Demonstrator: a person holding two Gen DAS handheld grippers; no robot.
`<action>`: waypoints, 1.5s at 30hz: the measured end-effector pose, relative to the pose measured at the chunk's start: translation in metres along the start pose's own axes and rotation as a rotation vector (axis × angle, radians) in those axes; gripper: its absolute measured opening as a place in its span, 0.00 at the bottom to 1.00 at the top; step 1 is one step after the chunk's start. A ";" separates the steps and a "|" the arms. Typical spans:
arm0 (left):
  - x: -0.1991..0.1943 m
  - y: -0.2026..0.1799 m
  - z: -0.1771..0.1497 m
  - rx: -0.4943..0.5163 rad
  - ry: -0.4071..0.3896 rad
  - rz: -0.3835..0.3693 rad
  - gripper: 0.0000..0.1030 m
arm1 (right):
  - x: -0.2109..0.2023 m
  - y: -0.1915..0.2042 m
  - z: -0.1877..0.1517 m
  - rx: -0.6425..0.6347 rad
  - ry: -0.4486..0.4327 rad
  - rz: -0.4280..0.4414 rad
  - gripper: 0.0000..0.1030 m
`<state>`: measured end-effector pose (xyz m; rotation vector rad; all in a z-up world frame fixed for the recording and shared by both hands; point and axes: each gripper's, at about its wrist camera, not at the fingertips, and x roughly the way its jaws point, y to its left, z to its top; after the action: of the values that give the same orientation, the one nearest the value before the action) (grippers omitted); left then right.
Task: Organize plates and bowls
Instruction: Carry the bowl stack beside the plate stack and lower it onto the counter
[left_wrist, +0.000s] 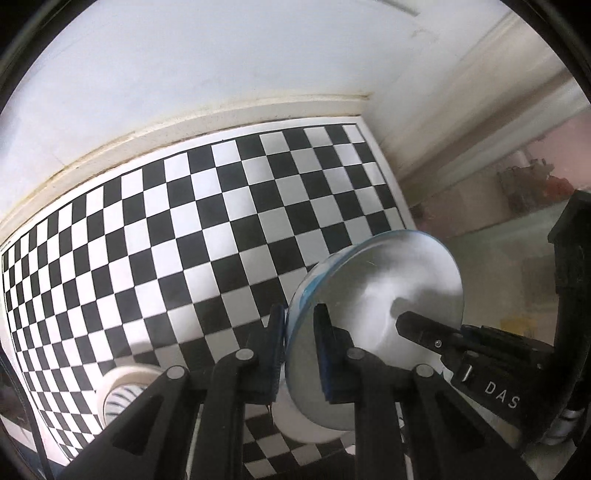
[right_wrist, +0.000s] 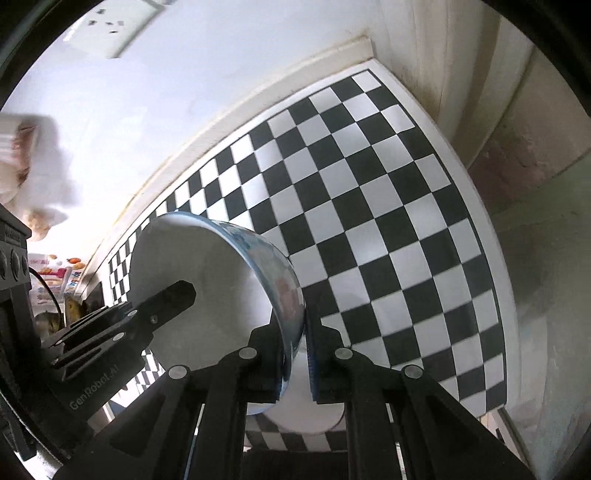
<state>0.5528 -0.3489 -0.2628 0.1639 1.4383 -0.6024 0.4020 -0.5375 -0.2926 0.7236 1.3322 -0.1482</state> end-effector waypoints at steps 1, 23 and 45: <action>-0.007 -0.001 -0.006 0.005 -0.006 -0.002 0.13 | -0.005 0.001 -0.006 -0.004 -0.005 0.002 0.11; 0.035 -0.002 -0.079 0.017 0.099 0.044 0.13 | 0.018 -0.020 -0.088 0.017 0.074 -0.012 0.11; 0.093 0.000 -0.086 0.047 0.178 0.117 0.13 | 0.073 -0.024 -0.095 0.002 0.187 -0.115 0.17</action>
<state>0.4784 -0.3362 -0.3648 0.3438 1.5753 -0.5359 0.3306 -0.4820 -0.3745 0.6748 1.5536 -0.1767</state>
